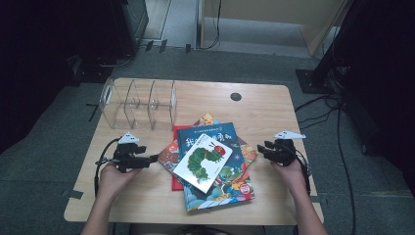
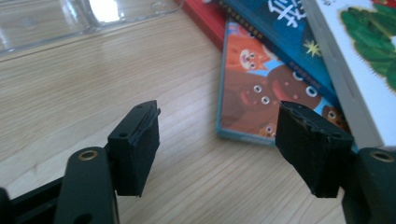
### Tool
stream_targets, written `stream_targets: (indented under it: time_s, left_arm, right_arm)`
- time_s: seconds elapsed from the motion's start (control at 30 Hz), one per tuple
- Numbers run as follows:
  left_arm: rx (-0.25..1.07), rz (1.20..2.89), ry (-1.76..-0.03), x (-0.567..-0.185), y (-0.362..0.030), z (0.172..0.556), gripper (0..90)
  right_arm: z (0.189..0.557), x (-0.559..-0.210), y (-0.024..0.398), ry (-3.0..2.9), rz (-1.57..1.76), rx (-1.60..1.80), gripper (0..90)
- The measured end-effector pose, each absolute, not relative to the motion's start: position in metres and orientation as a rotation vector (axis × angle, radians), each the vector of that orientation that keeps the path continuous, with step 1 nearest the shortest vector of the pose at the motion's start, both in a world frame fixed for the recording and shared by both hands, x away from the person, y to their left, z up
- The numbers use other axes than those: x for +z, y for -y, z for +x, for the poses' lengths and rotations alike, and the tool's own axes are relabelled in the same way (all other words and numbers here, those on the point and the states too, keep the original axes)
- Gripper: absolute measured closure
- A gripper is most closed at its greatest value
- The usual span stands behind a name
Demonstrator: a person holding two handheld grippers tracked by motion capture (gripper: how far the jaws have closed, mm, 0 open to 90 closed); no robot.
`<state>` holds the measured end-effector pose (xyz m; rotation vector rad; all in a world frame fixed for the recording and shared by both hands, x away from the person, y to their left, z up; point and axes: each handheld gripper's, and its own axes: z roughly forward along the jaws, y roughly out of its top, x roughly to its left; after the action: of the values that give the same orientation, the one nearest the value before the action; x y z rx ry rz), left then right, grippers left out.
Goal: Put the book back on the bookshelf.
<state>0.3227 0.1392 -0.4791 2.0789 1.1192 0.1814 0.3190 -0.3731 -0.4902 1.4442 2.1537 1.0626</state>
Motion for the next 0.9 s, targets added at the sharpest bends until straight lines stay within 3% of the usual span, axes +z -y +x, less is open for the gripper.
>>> stream_targets:
  time_s: [0.5,0.9]
  left_arm:
    - [0.113,2.122,-1.052,-0.473,-0.111,0.331,30.5]
    - [0.027,2.140,-0.972,-0.469,-0.089,0.334,27.4]
  right_arm:
    - [0.297,-0.480,0.340,-2.258,1.346,1.148,70.3]
    - [0.280,-0.476,0.317,-2.306,1.272,1.205,86.3]
